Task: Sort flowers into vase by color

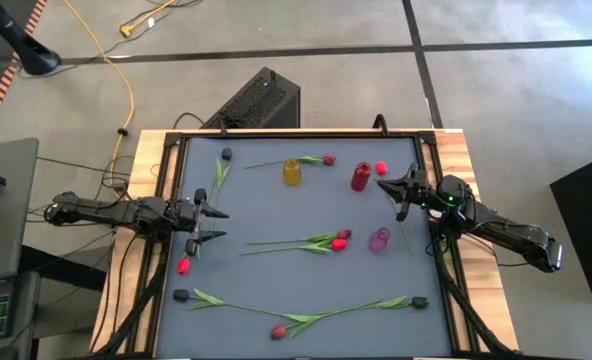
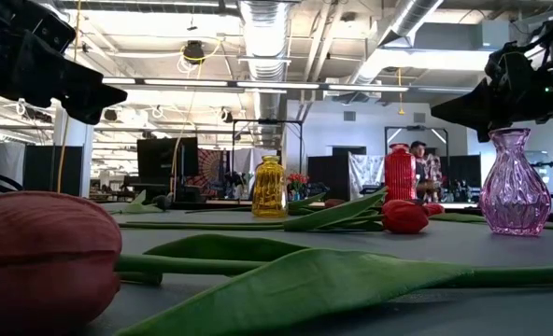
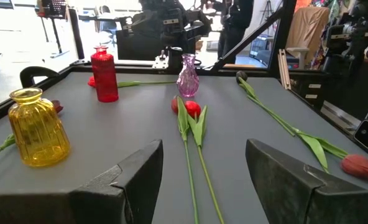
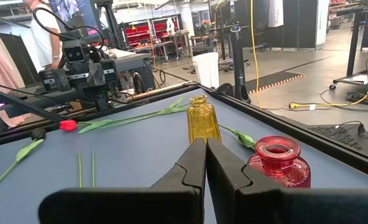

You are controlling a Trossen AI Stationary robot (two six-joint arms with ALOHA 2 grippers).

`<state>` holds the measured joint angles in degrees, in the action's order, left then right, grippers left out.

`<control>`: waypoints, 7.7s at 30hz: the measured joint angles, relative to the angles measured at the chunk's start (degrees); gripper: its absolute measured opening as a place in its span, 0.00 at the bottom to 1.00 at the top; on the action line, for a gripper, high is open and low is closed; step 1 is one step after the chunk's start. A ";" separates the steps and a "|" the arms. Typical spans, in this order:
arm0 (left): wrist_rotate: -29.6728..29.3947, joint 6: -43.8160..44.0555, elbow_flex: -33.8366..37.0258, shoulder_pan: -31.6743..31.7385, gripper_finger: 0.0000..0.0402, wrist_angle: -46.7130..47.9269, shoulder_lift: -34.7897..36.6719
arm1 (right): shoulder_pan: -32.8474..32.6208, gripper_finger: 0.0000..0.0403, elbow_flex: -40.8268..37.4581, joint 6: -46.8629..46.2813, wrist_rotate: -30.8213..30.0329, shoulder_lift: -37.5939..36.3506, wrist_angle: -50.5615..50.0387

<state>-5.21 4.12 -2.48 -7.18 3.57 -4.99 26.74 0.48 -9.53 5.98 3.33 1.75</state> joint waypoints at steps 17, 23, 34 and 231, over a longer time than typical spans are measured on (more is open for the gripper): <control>-2.68 14.72 0.04 0.00 0.55 -11.61 0.08 | 0.02 0.10 -0.01 2.48 0.00 0.00 0.56; -5.66 15.81 0.04 0.06 0.55 -12.12 0.19 | 0.04 0.10 -0.01 2.46 0.07 0.01 1.89; -10.48 10.21 -4.21 0.81 0.55 -17.08 -11.20 | -1.67 0.14 3.89 3.41 0.09 2.19 3.93; 5.84 3.43 -45.86 35.59 0.00 -84.12 -107.19 | -20.59 0.20 31.14 22.05 -4.61 53.34 -2.70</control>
<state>0.63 7.55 -48.34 28.41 -80.55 -112.18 6.15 31.62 12.51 1.37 56.68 -0.95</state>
